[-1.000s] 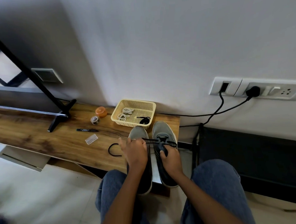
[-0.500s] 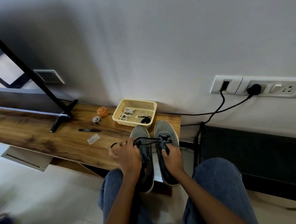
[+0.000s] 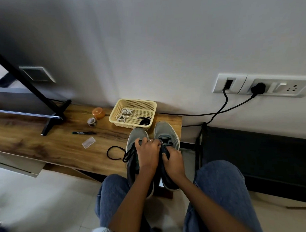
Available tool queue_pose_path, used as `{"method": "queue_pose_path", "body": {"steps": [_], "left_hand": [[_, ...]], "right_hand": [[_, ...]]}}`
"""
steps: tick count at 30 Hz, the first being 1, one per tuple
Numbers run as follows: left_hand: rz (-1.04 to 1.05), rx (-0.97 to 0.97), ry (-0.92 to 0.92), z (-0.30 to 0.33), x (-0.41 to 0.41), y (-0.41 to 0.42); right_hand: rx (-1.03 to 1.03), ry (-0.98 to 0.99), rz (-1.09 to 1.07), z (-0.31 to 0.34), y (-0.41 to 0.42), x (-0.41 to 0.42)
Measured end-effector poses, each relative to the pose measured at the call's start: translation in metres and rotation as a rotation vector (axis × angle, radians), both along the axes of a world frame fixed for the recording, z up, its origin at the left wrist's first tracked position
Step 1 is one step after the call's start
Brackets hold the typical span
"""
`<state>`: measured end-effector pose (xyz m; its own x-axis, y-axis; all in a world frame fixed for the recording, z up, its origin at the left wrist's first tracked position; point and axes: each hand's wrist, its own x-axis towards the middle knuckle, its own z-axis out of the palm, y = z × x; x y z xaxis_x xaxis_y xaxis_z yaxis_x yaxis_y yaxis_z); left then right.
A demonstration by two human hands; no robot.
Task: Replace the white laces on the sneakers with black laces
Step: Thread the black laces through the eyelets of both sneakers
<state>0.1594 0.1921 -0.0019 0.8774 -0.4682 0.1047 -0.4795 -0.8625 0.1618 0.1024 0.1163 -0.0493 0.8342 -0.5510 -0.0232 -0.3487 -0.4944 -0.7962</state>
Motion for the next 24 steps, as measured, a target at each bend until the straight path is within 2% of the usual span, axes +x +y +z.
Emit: {"method": "queue_pose_path", "body": {"steps": [6,10,19,24], "left_hand": [[-0.048,0.131,-0.057,0.000,0.007,0.000],[-0.045,0.194,0.047,0.008,0.014,0.003],[0.001,-0.023,0.657,0.012,0.039,0.025],[0.081,-0.078,0.486,0.010,0.029,0.015]], "right_hand": [[-0.023,-0.016,-0.005,-0.001,0.000,-0.001],[-0.013,-0.031,0.000,0.002,0.001,-0.001],[-0.030,0.006,0.002,0.005,0.001,-0.003],[-0.015,0.012,-0.010,0.006,0.001,-0.001]]}}
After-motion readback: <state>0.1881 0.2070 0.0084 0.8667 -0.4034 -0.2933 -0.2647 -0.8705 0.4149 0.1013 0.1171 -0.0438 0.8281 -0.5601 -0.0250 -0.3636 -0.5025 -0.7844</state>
